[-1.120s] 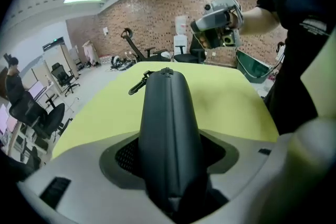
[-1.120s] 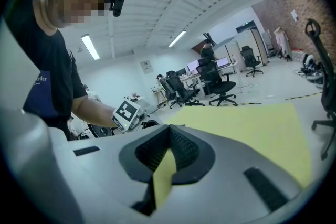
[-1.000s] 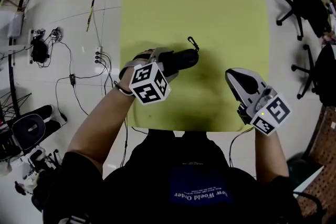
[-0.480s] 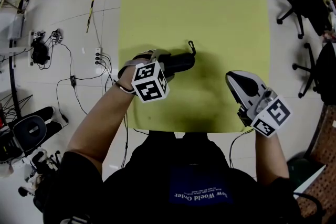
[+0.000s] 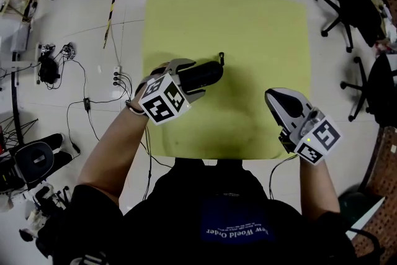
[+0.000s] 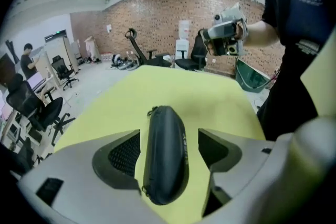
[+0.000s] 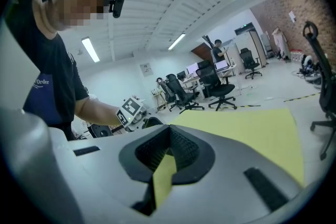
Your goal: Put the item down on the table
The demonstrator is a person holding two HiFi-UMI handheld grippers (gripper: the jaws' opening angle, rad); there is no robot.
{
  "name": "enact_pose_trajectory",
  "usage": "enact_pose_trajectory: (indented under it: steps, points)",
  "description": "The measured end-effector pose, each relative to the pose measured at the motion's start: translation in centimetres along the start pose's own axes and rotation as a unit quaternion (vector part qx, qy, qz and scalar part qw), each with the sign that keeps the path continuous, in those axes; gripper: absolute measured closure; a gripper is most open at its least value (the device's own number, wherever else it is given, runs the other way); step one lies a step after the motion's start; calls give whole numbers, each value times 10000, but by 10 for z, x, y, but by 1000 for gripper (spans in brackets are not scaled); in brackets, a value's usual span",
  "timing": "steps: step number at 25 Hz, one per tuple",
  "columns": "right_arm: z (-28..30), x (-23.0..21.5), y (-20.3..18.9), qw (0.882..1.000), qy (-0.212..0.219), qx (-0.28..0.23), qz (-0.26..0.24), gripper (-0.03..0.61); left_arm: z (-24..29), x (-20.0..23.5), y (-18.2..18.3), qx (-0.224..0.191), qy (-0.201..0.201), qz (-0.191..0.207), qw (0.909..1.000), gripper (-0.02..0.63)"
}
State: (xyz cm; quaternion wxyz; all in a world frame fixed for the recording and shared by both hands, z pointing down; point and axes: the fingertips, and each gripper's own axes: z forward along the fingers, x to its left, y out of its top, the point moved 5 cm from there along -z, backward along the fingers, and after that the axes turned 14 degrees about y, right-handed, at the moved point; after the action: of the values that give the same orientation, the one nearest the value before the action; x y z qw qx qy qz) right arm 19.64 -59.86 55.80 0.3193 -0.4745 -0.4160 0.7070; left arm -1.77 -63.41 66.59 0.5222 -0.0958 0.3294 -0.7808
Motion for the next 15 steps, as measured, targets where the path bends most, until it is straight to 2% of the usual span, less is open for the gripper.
enact_pose_trajectory:
  steps: [3, 5, 8, 11, 13, 15]
  points:
    - [-7, 8, 28, 9997, -68, -85, -217, 591, -50, 16, 30, -792, 126, -500, 9955, 285]
    - [-13, 16, 51, 9993, -106, -157, -333, 591, -93, 26, 52, -1443, 239, -988, 9843, 285]
    - [-25, 28, 87, 9983, -173, -266, -487, 591, -155, 37, 80, -2288, 441, -1668, 9581, 285]
    - [-36, 41, 120, 9967, -183, -406, -685, 591, -208, 40, 101, -2992, 448, -2294, 9251, 287]
    - [-39, 51, 137, 9954, -184, -465, -811, 591, -237, 39, 105, -3322, 491, -2620, 9048, 289]
    - [-42, 61, 149, 9944, -187, -505, -907, 591, -259, 33, 104, -3556, 634, -2793, 8897, 358]
